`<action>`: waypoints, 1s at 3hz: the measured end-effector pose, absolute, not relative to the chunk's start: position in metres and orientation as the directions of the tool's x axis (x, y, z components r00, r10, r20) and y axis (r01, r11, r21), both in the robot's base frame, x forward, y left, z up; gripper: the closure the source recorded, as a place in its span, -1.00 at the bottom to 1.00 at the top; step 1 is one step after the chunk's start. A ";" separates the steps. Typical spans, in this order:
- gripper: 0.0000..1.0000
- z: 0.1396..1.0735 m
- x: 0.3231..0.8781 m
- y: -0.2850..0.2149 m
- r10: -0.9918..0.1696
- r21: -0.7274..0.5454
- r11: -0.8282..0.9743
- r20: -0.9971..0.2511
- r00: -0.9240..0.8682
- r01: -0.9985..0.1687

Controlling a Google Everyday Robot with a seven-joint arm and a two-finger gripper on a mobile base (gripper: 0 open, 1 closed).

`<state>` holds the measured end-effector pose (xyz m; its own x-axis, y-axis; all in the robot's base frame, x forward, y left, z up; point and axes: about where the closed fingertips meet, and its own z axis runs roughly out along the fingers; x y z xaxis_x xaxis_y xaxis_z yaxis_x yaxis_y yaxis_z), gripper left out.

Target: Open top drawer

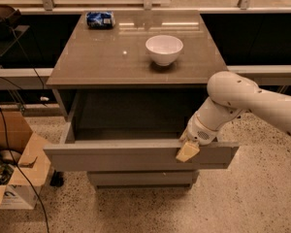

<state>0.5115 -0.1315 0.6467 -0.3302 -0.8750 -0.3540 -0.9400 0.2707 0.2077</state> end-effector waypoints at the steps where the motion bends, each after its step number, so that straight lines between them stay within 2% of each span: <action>1: -0.80 0.676 0.486 -0.112 -0.795 0.203 0.366 -0.439 -0.418 -0.908; 2: -1.00 0.680 0.442 -0.097 -0.694 0.212 0.465 -0.515 -0.503 -0.859; 3: -1.00 0.680 0.443 -0.096 -0.694 0.212 0.465 -0.515 -0.503 -0.859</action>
Offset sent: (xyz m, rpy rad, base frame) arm -0.2552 0.0387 -0.0968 0.1796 0.1403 -0.4504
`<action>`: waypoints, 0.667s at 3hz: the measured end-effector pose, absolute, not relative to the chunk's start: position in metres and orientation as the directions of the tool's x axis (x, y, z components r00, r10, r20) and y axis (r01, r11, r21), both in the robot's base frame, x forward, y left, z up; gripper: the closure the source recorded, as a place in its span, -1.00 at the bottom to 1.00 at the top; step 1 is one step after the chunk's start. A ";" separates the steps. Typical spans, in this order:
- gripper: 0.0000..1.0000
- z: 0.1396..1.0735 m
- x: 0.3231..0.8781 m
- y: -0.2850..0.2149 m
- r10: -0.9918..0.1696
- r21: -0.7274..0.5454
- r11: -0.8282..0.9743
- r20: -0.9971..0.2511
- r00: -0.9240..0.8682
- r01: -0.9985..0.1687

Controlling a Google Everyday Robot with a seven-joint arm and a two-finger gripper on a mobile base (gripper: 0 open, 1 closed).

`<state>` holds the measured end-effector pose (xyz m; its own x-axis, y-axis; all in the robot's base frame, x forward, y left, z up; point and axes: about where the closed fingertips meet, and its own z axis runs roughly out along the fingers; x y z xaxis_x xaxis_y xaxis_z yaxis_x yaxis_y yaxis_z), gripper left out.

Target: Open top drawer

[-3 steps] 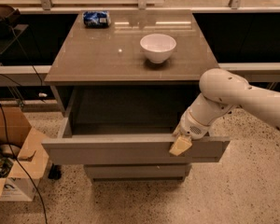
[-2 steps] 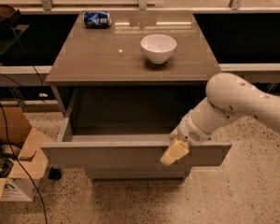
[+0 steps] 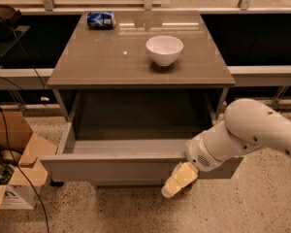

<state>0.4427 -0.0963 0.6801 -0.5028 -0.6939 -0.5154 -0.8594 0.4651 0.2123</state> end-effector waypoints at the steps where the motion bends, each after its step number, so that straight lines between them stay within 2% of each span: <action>1: -0.68 0.664 0.424 -0.096 -0.682 0.240 0.481 -0.503 -0.531 -0.843; 2: -0.22 0.670 0.426 -0.096 -0.682 0.240 0.481 -0.503 -0.531 -0.844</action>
Offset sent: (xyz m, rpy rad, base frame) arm -0.1701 -0.0089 -0.1360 -0.0294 0.2907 -0.0376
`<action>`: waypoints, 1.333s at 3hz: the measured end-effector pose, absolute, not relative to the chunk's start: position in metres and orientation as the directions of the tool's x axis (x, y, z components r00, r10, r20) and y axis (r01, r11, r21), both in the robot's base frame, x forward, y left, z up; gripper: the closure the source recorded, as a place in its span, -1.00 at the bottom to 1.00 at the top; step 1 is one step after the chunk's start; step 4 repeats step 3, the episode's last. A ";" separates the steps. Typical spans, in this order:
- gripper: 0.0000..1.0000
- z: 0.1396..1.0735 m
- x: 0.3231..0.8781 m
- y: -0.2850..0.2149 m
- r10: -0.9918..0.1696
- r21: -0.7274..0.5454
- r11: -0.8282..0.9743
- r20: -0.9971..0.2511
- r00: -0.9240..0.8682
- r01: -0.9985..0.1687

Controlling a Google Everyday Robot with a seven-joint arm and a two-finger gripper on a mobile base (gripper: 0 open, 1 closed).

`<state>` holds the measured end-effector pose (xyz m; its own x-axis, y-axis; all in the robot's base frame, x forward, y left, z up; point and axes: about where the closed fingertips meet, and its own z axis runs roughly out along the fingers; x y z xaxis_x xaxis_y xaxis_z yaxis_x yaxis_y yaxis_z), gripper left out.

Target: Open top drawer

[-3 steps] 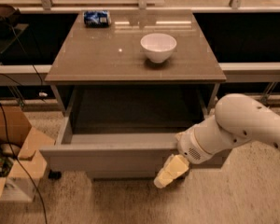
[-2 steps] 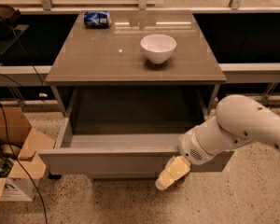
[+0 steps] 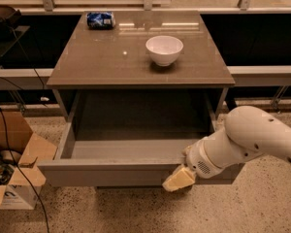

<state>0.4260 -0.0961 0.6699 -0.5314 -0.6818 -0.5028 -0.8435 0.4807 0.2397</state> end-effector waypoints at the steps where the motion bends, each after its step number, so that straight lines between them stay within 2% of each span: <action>1: -0.29 0.675 0.428 -0.096 -0.682 0.240 0.481 -0.503 -0.531 -0.844; 2: -0.76 0.675 0.431 -0.096 -0.682 0.240 0.480 -0.503 -0.531 -0.844; 3: -1.00 0.674 0.422 -0.095 -0.740 0.269 0.424 -0.448 -0.502 -0.865; 4: -1.00 0.674 0.422 -0.095 -0.740 0.269 0.424 -0.448 -0.502 -0.865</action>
Offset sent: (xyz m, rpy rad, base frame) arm 0.0116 -0.0016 0.0156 -0.0602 0.0222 0.0877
